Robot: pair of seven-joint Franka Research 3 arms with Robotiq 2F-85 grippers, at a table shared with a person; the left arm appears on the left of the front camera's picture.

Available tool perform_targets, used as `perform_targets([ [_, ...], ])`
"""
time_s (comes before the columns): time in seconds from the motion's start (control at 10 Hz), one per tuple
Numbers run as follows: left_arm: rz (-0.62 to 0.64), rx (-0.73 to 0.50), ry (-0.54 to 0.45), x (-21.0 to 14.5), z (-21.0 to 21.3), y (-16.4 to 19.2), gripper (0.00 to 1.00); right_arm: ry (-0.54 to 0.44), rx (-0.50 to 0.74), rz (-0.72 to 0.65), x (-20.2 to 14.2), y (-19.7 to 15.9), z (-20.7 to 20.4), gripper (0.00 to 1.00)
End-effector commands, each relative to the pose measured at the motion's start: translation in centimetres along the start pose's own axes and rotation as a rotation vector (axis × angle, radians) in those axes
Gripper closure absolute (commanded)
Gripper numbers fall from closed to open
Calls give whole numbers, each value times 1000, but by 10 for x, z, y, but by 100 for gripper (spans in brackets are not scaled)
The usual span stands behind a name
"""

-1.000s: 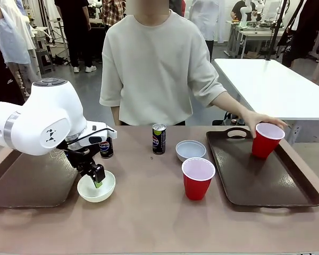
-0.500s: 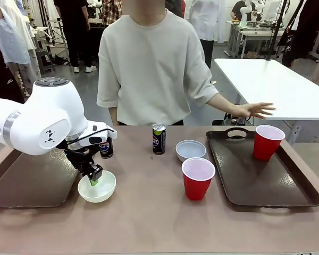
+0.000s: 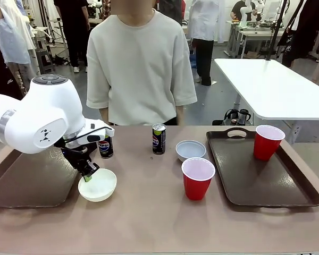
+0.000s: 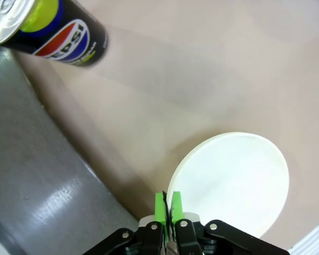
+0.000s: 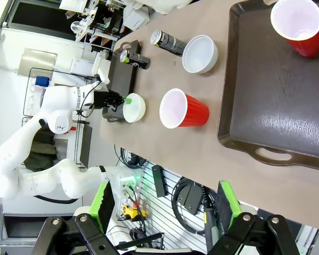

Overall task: Prepare tableware on both trays.
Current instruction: Pick up a Picnic Bowl from the table and place it on a Handle tray.

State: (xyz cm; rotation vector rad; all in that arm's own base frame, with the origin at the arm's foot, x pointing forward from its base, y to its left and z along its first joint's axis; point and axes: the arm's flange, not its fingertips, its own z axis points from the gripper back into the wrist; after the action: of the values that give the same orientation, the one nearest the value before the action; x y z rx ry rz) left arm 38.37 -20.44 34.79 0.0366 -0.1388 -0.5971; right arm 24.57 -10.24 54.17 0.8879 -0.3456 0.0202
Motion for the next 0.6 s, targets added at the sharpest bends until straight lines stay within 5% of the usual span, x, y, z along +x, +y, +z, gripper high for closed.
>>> perform_targets([
  [0.0,75,-17,43,-8,0,4,100,-7,32,18,2,-1,-2,0],
  [0.3,214,-38,148,-8,3,11,100,-7,32,18,2,-1,-2,0],
  [0.5,305,-121,121,-11,48,19,100,-7,32,18,2,-1,-2,0],
])
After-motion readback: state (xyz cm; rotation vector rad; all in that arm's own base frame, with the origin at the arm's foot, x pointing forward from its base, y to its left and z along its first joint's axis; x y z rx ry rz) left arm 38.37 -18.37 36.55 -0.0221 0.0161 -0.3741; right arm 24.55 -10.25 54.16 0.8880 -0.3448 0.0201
